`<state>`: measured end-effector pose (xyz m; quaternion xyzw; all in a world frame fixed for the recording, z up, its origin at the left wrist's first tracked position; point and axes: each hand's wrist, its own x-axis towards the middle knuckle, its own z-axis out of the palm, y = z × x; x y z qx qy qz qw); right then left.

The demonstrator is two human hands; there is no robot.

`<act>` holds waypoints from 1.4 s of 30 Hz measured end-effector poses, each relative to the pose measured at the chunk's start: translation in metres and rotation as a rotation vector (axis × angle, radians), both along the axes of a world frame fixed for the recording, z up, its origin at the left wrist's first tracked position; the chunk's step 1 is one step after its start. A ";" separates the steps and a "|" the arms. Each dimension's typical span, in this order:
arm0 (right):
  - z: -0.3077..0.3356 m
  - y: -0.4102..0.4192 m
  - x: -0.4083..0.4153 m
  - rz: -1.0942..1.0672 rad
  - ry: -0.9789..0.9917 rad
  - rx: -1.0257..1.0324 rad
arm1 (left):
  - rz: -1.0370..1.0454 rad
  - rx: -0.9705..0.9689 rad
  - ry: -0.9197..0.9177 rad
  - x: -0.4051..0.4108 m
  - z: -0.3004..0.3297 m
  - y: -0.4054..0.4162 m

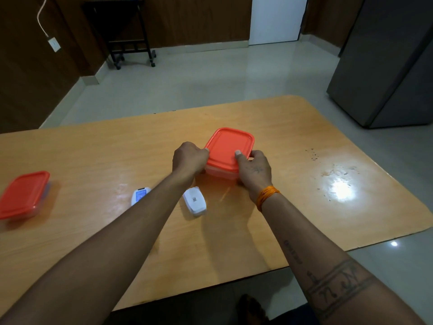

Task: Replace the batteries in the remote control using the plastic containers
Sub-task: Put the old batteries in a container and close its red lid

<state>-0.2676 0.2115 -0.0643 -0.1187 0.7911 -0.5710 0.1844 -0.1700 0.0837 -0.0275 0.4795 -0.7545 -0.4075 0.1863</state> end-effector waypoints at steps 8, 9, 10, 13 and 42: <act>0.006 0.010 -0.006 0.034 -0.147 -0.042 | -0.083 0.175 0.110 0.006 0.005 0.020; 0.007 0.011 -0.006 0.036 -0.150 -0.039 | -0.083 0.173 0.115 0.008 0.003 0.022; 0.007 0.011 -0.006 0.038 -0.150 -0.037 | -0.083 0.158 0.115 0.009 0.001 0.023; 0.007 0.011 -0.004 0.051 -0.116 -0.016 | -0.082 0.046 0.058 0.014 -0.005 0.025; 0.004 0.024 -0.022 0.003 0.360 0.162 | 0.009 0.322 0.158 0.010 -0.005 0.023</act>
